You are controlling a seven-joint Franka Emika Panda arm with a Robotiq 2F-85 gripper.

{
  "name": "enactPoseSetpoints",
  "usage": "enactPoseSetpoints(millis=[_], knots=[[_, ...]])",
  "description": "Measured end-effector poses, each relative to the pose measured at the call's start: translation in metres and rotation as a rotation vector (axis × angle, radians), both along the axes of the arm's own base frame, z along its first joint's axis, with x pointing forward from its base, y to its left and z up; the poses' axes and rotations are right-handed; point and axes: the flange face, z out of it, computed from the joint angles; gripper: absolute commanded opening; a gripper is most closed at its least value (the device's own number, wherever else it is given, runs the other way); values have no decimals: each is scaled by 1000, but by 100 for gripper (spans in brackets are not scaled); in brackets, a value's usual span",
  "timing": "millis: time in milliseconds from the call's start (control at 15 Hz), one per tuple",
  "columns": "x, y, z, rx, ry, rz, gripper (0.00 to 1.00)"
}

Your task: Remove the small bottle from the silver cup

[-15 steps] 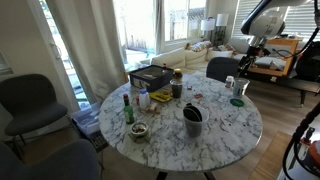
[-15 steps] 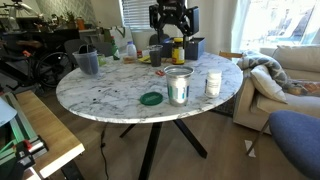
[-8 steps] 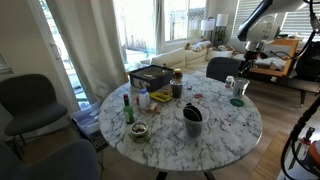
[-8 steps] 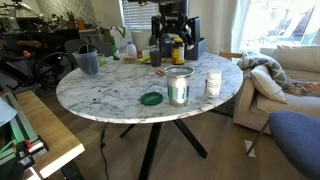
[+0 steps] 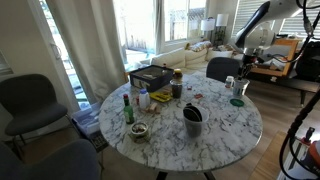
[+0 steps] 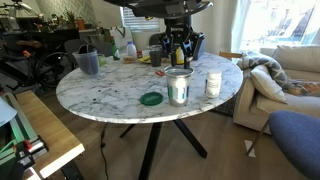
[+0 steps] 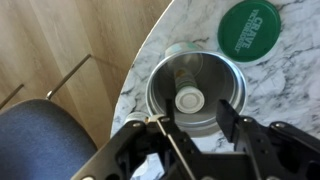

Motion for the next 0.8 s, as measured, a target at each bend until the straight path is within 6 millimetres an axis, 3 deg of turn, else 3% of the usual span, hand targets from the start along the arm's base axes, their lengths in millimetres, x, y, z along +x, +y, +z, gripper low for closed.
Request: enactPoseSetpoints(millis=[267,800], knots=[[6,0,-5,-18,-22,7,62],[8,3,-31,-2,-6,17,53]])
